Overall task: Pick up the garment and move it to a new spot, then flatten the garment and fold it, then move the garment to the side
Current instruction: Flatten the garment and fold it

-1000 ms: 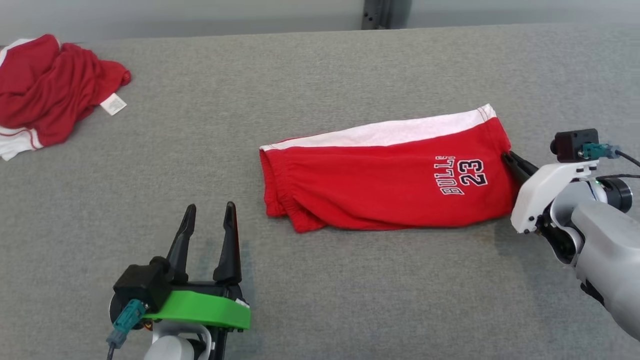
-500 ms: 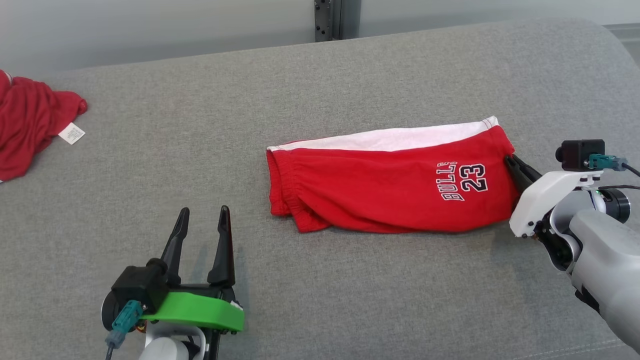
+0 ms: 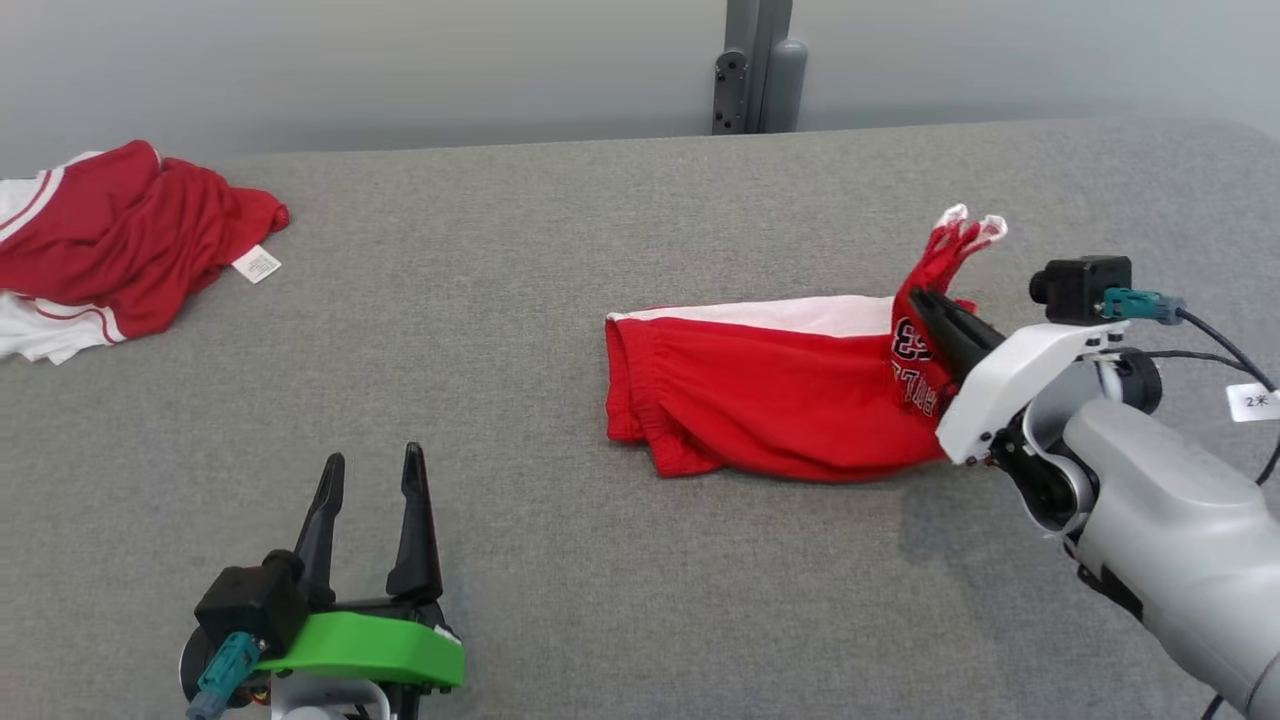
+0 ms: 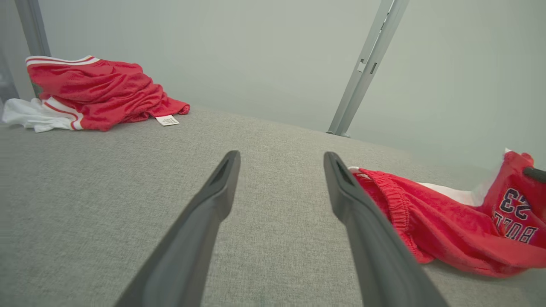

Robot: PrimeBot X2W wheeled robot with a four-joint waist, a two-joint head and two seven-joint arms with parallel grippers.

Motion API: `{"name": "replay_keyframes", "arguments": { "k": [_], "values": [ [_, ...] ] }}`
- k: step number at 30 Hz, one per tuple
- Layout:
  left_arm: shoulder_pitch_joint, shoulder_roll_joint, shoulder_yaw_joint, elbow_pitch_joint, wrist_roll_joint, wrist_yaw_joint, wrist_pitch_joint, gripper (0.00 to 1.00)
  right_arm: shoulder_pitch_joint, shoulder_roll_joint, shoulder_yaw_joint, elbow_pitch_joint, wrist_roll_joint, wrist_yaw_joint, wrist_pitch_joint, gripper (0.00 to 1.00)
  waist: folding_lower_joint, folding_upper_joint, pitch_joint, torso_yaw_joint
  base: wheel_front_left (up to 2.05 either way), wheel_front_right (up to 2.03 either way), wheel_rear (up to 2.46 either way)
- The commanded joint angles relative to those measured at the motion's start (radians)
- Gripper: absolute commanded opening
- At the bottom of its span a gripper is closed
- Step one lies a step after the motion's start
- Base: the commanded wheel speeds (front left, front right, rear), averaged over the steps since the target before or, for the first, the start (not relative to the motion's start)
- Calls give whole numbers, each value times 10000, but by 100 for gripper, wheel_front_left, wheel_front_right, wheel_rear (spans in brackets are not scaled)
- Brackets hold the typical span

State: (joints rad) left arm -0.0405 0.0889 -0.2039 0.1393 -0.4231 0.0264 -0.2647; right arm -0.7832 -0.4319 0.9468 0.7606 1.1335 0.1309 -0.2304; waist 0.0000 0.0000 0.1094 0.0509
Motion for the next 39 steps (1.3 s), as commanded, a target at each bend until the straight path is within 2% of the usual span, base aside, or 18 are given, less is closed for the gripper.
{"name": "replay_keyframes", "arguments": {
  "k": [1,8,18,27,28,29,30,39],
  "values": [
    [175,-14,36,-12,-13,-43,7,100,62,128,12,-181,16,-3,39,0,0,0,-279,389,0,0,0],
    [242,-124,105,-31,69,-166,7,100,130,1005,72,-456,-66,-2,325,0,0,0,-354,1014,0,0,0],
    [65,-261,174,-15,154,-277,7,100,148,1833,240,505,-219,-2,631,0,0,0,-64,1718,0,0,0],
    [-139,-332,186,38,194,-345,7,100,-197,2534,489,1461,-319,-2,726,0,0,0,180,1915,0,0,0],
    [-144,-341,191,57,192,-345,7,100,-205,2614,524,1498,-290,-2,719,14,0,0,182,1917,0,0,0],
    [-152,-348,200,73,191,-345,9,100,-206,2680,569,1506,-262,-2,740,51,0,0,182,1910,0,0,0],
    [-160,-353,207,80,196,-345,7,100,-225,2714,595,1499,-247,-2,686,100,0,0,179,1896,0,0,0],
    [-76,-371,221,129,244,-361,7,100,-105,2572,768,801,-7,-2,220,100,0,0,-55,1481,0,0,0]
  ]
}}
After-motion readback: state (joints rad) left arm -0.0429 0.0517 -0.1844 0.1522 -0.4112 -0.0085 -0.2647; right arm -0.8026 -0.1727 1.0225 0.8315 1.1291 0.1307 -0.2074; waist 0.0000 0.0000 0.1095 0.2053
